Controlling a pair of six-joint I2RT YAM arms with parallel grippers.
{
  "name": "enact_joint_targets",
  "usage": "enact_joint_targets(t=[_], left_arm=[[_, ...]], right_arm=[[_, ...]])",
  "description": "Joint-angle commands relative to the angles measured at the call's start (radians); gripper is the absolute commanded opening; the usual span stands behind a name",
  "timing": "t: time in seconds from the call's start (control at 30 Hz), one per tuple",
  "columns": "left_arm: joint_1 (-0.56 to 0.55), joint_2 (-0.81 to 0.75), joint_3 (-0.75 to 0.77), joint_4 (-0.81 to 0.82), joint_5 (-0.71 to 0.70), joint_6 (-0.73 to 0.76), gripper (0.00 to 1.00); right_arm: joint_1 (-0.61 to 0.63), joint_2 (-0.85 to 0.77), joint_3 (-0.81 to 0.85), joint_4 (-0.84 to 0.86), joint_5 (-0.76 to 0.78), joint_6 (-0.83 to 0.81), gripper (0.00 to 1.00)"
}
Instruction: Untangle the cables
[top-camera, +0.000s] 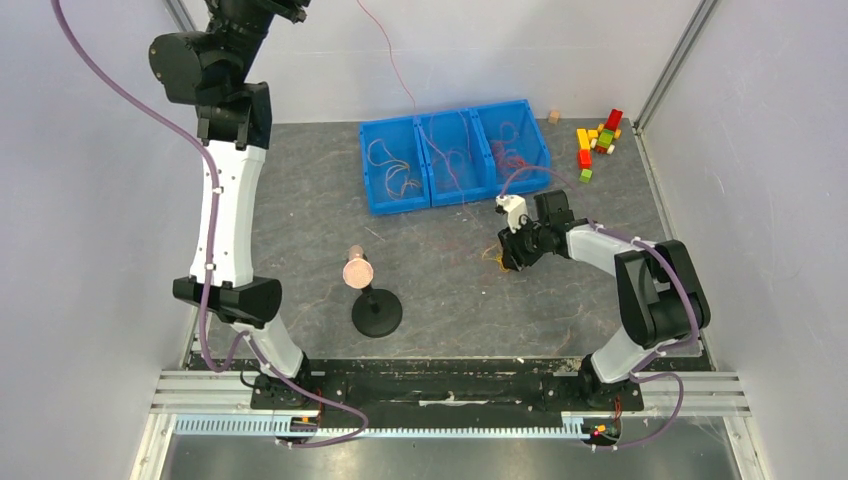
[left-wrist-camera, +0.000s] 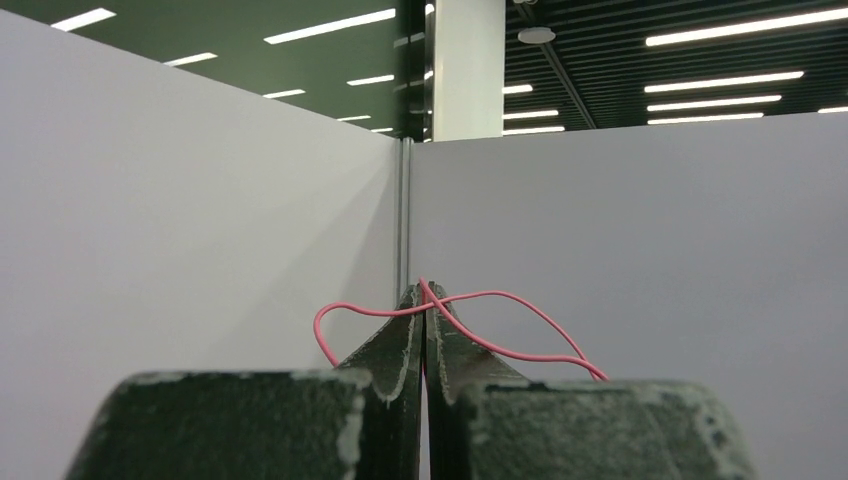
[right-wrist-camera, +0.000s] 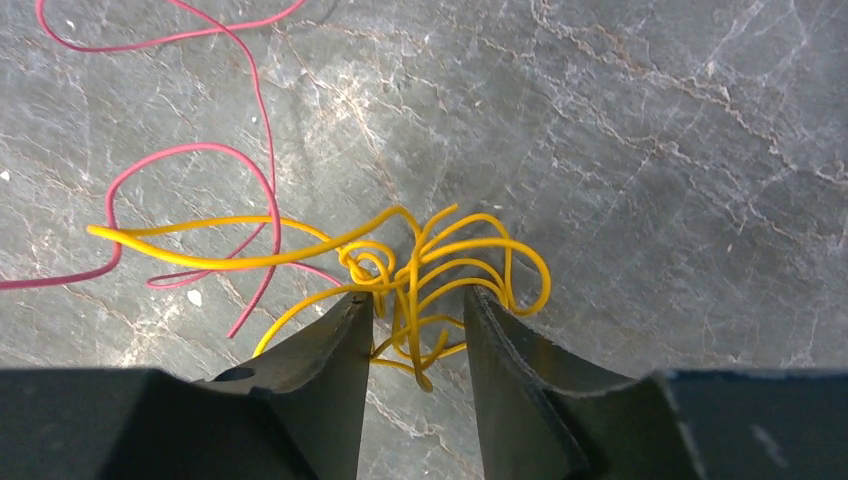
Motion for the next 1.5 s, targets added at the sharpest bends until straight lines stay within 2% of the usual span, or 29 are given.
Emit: enact_joint_targets(t=[0.0, 0.07, 0.13, 0.37, 0.5, 0.53, 0.67, 0.8, 0.87, 1.1, 1.27, 1.37, 1.47], left_arm=[[0.005, -0.001, -0.004, 0.064, -0.009, -0.083, 0.02], [0.005, -0.006, -0.006, 0.076, -0.015, -0.050, 0.02], [0.012, -0.021, -0.003, 0.041, -0.054, 0.019, 0.02], [0.036, -0.053, -0.036, -0.008, -0.168, 0.115, 0.02], [0.072, -0.039, 0.014, -0.027, -0.231, 0.149, 0.02], [0.079, -0.025, 0.035, -0.035, -0.220, 0.131, 0.02], [0.080, -0.006, 0.013, -0.005, -0.125, 0.031, 0.02], [0.080, 0.010, 0.002, 0.009, -0.116, 0.027, 0.02], [0.080, 0.021, 0.004, 0.023, -0.120, 0.036, 0.02], [0.074, 0.085, 0.053, 0.092, -0.152, 0.020, 0.02], [0.021, 0.151, 0.127, 0.113, -0.170, 0.049, 0.02], [-0.027, 0.186, 0.160, 0.116, -0.175, 0.069, 0.02], [-0.071, 0.201, 0.162, 0.120, -0.162, 0.083, 0.02]], right_arm=[[-0.004, -0.004, -0.032, -0.133, 0.094, -0.046, 0.34], [-0.014, 0.032, -0.026, -0.165, 0.143, -0.048, 0.16], [-0.044, 0.072, -0.009, -0.218, 0.160, -0.048, 0.08], [-0.096, 0.072, -0.012, -0.266, 0.214, -0.057, 0.00], [-0.130, 0.113, 0.003, -0.310, 0.254, -0.070, 0.00], [-0.139, 0.111, 0.005, -0.314, 0.235, -0.084, 0.02], [-0.144, 0.057, 0.035, -0.332, 0.097, -0.128, 0.27], [-0.144, -0.011, 0.080, -0.338, -0.020, -0.139, 0.55], [-0.143, -0.026, 0.112, -0.361, -0.044, -0.154, 0.63], [-0.144, -0.081, 0.191, -0.417, -0.083, -0.195, 0.77], [-0.143, -0.111, 0.205, -0.397, -0.099, -0.164, 0.89], [-0.144, -0.134, 0.243, -0.368, -0.134, -0.142, 0.91], [-0.143, -0.185, 0.318, -0.248, -0.224, -0.048, 0.91]])
